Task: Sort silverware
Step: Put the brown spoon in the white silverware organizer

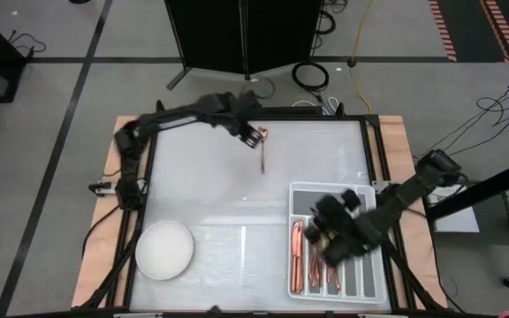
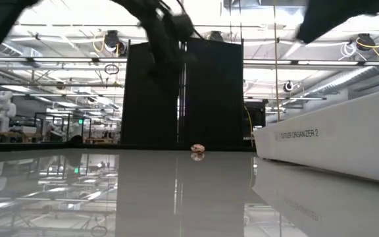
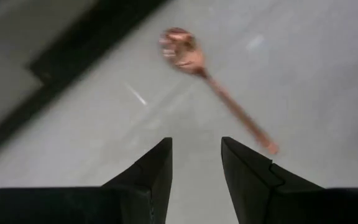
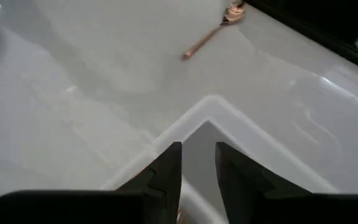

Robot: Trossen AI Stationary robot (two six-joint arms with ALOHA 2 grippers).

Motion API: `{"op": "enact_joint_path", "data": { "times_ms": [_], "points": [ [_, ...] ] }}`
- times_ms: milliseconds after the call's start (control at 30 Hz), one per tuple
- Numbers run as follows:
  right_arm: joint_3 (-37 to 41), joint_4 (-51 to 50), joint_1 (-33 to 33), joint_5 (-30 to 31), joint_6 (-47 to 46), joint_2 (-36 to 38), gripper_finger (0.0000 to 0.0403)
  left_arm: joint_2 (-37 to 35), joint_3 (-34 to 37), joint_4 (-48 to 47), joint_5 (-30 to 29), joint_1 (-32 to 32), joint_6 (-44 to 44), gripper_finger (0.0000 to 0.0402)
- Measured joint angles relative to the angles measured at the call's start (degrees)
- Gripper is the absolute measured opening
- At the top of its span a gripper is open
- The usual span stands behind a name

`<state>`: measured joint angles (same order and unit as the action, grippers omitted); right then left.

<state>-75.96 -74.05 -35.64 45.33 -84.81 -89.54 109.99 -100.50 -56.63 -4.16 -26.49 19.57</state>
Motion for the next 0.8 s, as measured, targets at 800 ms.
{"op": "enact_joint_path", "data": {
  "times_ms": [800],
  "points": [
    [-2.22, 61.92, 58.13, -38.86, 41.38, -22.65, 0.0089, -57.55, 80.57, 72.79, 33.35, -0.46, 1.12, 0.0138]
  ]
}}
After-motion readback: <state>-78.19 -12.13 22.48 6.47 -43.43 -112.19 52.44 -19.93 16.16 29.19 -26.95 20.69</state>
